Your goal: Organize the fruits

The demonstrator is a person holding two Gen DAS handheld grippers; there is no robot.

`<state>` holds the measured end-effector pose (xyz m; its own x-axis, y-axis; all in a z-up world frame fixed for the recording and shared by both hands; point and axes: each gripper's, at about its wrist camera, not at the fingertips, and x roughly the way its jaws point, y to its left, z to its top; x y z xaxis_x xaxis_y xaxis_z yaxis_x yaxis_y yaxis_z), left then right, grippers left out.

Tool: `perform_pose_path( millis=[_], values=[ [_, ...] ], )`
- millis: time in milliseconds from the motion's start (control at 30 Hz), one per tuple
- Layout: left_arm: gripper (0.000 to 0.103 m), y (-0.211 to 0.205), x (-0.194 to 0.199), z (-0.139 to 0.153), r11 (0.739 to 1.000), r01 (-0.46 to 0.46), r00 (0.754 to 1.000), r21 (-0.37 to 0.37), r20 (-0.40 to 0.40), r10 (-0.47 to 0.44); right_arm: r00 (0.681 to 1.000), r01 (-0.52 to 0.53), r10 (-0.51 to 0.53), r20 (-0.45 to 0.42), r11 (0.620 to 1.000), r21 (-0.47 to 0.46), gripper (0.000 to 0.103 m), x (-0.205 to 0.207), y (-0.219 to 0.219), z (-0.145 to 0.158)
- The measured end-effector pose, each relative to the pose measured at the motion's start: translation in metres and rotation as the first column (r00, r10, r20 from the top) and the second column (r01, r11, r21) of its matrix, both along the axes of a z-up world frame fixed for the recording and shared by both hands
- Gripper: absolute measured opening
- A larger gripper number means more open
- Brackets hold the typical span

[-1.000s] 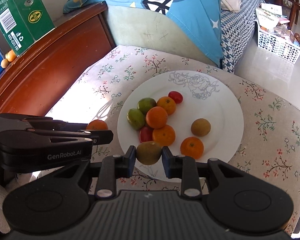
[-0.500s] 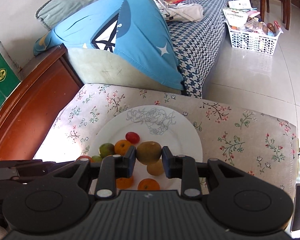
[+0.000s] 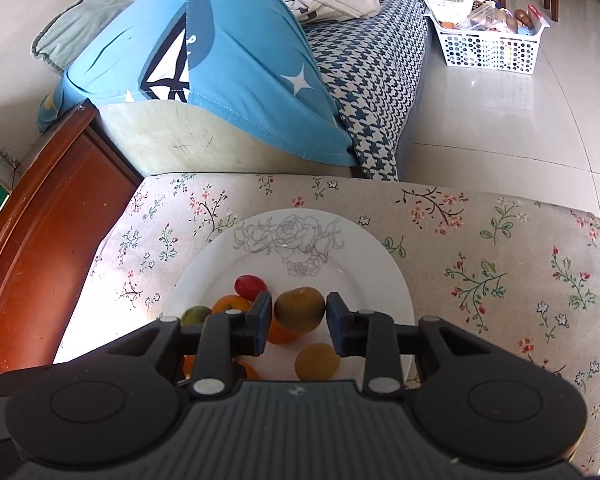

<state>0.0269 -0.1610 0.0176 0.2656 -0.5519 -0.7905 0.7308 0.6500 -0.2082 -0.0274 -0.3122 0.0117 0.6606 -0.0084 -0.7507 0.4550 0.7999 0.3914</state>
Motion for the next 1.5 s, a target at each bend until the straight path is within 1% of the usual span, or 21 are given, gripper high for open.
perform_pose_path(
  millis=[100,133,167,300,333,367,433,467,533,633,700,767,833,967,1033,1133,1233,1267,1300,1367,1500],
  values=[
    [0.031,0.001,-0.002,0.002,1.000,-0.002,1.000,0.010,0.012,0.002,1.000,-0.003,0.003,0.001,1.000,-0.005,0.032,0.000,0.001,0.001],
    [0.036,0.002,-0.002,0.004,1.000,-0.005,1.000,0.012,0.014,0.005,1.000,-0.003,0.003,0.001,1.000,-0.003,0.032,0.000,0.002,0.002],
    [0.043,0.003,-0.003,0.005,1.000,-0.009,1.000,0.016,0.020,0.009,1.000,-0.002,0.002,0.002,1.000,-0.004,0.032,0.000,0.002,0.003],
    [0.057,0.006,-0.002,0.012,0.999,-0.023,0.999,0.035,0.037,0.022,1.000,0.008,-0.008,0.009,1.000,-0.011,0.033,-0.002,0.004,0.009],
    [0.063,0.008,-0.002,0.014,0.999,-0.030,0.999,0.041,0.037,0.028,1.000,0.012,-0.012,0.012,1.000,-0.009,0.034,-0.002,0.005,0.011],
    [0.066,0.009,-0.002,0.015,0.999,-0.035,0.999,0.042,0.037,0.033,1.000,0.017,-0.017,0.014,1.000,-0.006,0.036,-0.003,0.006,0.014],
    [0.067,0.013,-0.003,0.020,0.998,-0.040,0.998,0.045,0.042,0.038,1.000,0.027,-0.027,0.009,1.000,-0.009,0.039,-0.005,0.009,0.017],
    [0.070,0.014,-0.003,0.021,0.998,-0.043,0.998,0.052,0.043,0.041,0.999,0.032,-0.031,0.007,0.999,-0.012,0.041,-0.006,0.010,0.018],
    [0.076,0.018,-0.004,0.023,0.995,-0.058,0.998,0.078,0.042,0.055,0.999,0.039,-0.039,0.005,0.999,-0.015,0.041,-0.009,0.014,0.021],
    [0.078,0.026,-0.007,0.024,0.993,-0.072,0.997,0.098,0.032,0.069,0.999,0.052,-0.052,-0.014,0.999,-0.014,0.045,-0.014,0.019,0.023],
    [0.082,0.031,-0.008,0.023,0.988,-0.092,0.996,0.122,0.026,0.089,0.998,0.055,-0.055,-0.025,0.998,-0.025,0.047,-0.017,0.024,0.024],
    [0.082,0.036,-0.009,0.022,0.985,-0.107,0.994,0.137,0.024,0.104,0.998,0.049,-0.051,-0.039,0.998,-0.048,0.047,-0.020,0.029,0.025],
    [0.082,0.043,-0.010,0.021,0.980,-0.128,0.992,0.151,0.016,0.128,0.997,0.053,-0.056,-0.055,0.997,-0.062,0.050,-0.024,0.034,0.025],
    [0.083,0.056,-0.011,0.018,0.968,-0.169,0.985,0.186,0.001,0.172,0.994,0.068,-0.074,-0.085,0.995,-0.072,0.054,-0.032,0.040,0.024],
    [0.084,0.059,-0.011,0.018,0.963,-0.182,0.983,0.199,0.010,0.183,0.992,0.067,-0.077,-0.099,0.993,-0.096,0.056,-0.037,0.045,0.024],
    [0.087,0.060,-0.012,0.017,0.954,-0.198,0.980,0.226,0.044,0.193,0.989,0.071,-0.084,-0.120,0.991,-0.115,0.062,-0.043,0.050,0.023],
    [0.088,0.059,-0.009,0.016,0.948,-0.209,0.978,0.242,0.050,0.203,0.988,0.071,-0.087,-0.128,0.990,-0.123,0.064,-0.047,0.053,0.024],
    [0.088,0.059,-0.008,0.015,0.946,-0.211,0.977,0.246,0.047,0.206,0.988,0.067,-0.084,-0.128,0.990,-0.128,0.067,-0.046,0.054,0.024],
    [0.088,0.058,-0.007,0.014,0.944,-0.214,0.977,0.252,0.044,0.209,0.988,0.057,-0.075,-0.133,0.989,-0.134,0.072,-0.045,0.056,0.024],
    [0.088,0.058,-0.005,0.012,0.941,-0.214,0.977,0.261,0.042,0.211,0.986,0.052,-0.074,-0.148,0.988,-0.144,0.077,-0.042,0.057,0.022],
    [0.088,0.056,-0.003,0.010,0.933,-0.226,0.974,0.279,0.051,0.220,0.983,0.045,-0.071,-0.169,0.988,-0.150,0.077,-0.038,0.060,0.017]
  ],
)
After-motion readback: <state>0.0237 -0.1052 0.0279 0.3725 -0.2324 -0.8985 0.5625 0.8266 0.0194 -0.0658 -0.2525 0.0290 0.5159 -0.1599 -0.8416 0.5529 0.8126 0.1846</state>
